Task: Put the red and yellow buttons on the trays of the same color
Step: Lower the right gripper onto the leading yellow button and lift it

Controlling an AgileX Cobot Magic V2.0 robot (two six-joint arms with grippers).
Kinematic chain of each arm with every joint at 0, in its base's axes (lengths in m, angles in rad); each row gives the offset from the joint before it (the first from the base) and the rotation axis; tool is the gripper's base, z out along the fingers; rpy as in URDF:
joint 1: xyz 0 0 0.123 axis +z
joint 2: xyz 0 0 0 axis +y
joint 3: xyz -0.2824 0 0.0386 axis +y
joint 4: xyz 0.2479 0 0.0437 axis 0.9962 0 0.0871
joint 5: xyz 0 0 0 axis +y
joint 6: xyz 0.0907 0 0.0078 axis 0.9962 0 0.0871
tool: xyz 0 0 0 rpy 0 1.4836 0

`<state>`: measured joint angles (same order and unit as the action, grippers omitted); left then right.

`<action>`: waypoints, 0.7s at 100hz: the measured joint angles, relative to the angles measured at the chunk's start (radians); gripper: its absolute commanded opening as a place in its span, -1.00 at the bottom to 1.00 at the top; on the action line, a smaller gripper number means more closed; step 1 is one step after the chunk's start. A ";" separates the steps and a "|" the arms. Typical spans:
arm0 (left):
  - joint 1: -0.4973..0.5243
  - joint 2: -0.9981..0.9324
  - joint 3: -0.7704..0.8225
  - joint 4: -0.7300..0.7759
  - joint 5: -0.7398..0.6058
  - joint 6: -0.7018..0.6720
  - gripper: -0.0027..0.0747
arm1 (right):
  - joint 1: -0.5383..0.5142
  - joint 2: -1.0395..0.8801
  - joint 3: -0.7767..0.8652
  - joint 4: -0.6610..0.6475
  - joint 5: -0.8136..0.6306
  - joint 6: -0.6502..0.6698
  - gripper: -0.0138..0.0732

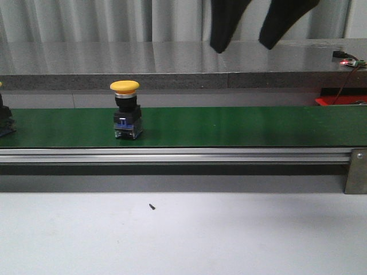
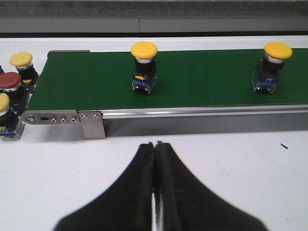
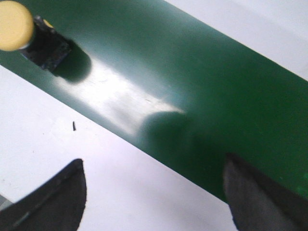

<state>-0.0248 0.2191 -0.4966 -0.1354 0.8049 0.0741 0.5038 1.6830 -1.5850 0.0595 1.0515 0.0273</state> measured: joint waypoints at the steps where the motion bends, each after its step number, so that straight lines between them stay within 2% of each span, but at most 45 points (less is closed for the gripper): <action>1: 0.000 0.000 0.000 0.000 0.000 0.000 -0.98 | 0.004 0.010 -0.006 -0.001 0.005 -0.002 0.65; 37: 0.000 0.000 0.000 0.000 0.000 0.000 -0.98 | 0.102 0.227 -0.235 0.070 0.071 -0.172 0.65; 70: 0.000 0.000 0.001 0.000 0.000 0.001 -0.98 | 0.107 0.316 -0.267 0.157 0.012 -0.272 0.65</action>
<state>-0.0248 0.2191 -0.4959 -0.1354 0.8049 0.0755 0.6103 1.9990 -1.8519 0.2160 1.0634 -0.2447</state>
